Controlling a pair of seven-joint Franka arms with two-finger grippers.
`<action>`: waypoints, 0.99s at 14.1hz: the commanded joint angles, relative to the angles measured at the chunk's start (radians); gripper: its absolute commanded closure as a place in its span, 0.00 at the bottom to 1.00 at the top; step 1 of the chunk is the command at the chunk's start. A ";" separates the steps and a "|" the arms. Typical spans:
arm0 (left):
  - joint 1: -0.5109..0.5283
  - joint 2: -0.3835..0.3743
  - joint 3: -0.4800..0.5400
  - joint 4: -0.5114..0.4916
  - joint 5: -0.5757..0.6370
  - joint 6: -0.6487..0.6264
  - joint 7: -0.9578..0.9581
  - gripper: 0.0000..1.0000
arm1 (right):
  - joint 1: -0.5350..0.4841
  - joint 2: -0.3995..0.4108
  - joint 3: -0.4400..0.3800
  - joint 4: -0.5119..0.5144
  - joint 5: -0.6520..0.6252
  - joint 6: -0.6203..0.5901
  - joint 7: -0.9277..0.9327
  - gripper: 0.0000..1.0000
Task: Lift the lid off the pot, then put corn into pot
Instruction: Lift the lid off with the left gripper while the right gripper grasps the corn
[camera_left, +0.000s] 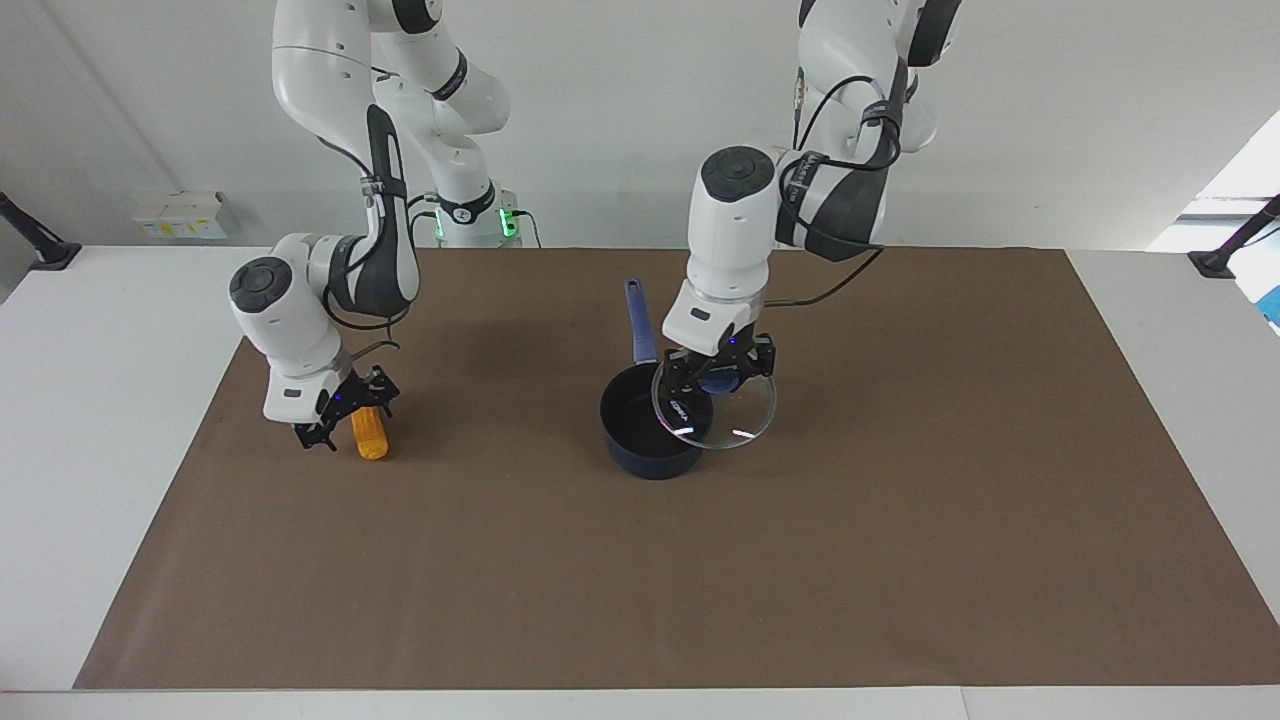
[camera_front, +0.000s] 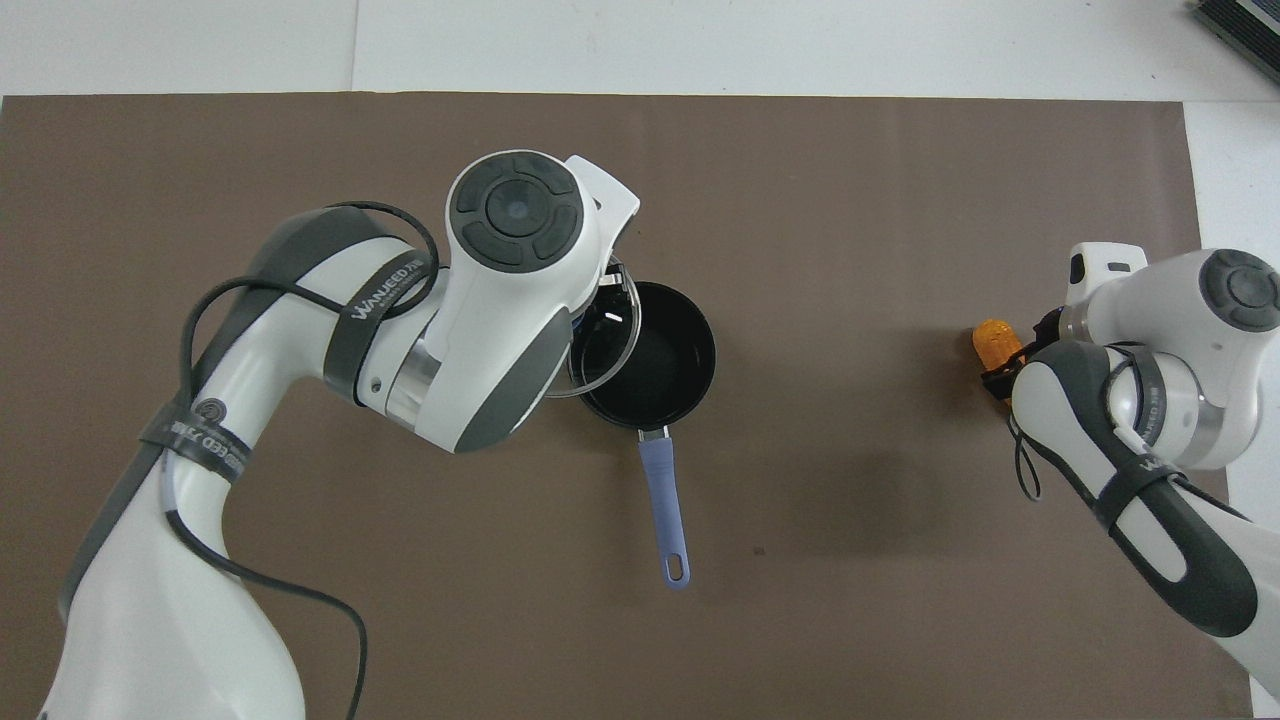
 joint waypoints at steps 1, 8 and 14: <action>0.080 -0.109 -0.007 -0.121 0.012 -0.001 0.155 1.00 | -0.008 -0.013 0.007 -0.023 0.014 0.019 -0.038 0.00; 0.288 -0.208 -0.009 -0.262 0.001 0.055 0.548 1.00 | -0.003 -0.007 0.008 -0.008 0.016 0.013 0.034 1.00; 0.456 -0.259 -0.009 -0.396 -0.034 0.181 0.846 1.00 | 0.062 -0.088 0.011 0.146 0.056 -0.170 0.316 1.00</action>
